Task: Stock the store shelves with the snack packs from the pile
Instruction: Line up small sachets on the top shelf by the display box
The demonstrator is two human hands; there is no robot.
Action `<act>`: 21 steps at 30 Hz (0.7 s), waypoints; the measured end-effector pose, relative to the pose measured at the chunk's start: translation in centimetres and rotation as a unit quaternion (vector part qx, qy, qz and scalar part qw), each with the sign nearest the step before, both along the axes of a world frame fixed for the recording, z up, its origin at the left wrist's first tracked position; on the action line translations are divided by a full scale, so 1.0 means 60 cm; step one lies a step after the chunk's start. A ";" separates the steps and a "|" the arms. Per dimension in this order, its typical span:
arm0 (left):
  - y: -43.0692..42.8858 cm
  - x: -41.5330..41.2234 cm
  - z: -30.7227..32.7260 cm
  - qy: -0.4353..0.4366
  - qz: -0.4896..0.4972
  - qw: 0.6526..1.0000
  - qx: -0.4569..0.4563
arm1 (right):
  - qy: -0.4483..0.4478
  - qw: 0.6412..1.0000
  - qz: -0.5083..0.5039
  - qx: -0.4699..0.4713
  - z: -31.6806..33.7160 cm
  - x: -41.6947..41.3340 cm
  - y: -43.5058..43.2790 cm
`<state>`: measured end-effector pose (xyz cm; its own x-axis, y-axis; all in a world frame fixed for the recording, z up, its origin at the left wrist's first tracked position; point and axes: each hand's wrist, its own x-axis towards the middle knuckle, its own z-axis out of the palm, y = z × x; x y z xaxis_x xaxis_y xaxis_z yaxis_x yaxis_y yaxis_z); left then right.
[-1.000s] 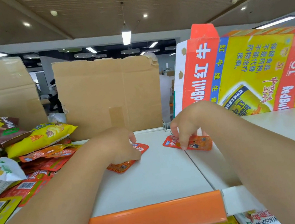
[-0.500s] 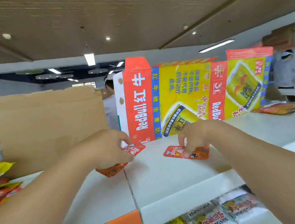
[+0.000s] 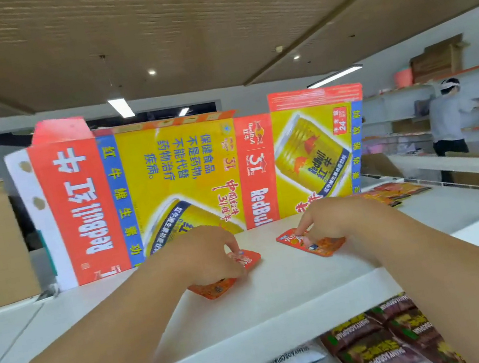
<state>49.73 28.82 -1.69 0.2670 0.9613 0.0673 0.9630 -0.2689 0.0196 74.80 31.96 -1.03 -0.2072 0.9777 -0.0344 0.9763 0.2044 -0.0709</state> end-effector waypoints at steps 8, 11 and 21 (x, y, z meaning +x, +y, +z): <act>0.102 0.168 -0.004 0.052 0.068 0.996 -0.027 | -0.150 0.984 0.086 -0.049 0.044 0.085 0.079; 0.150 0.196 -0.010 0.057 0.100 0.993 -0.020 | -0.176 0.978 0.086 -0.073 0.055 0.083 0.121; 0.206 0.210 -0.029 -0.106 0.121 0.987 -0.004 | -0.160 0.980 0.116 -0.033 0.031 0.088 0.212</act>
<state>62.33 41.15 -3.40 0.0095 0.9959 0.0894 0.9731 -0.0298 0.2284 80.06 44.68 0.85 -0.3915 0.8992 -0.1953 0.8788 0.4283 0.2103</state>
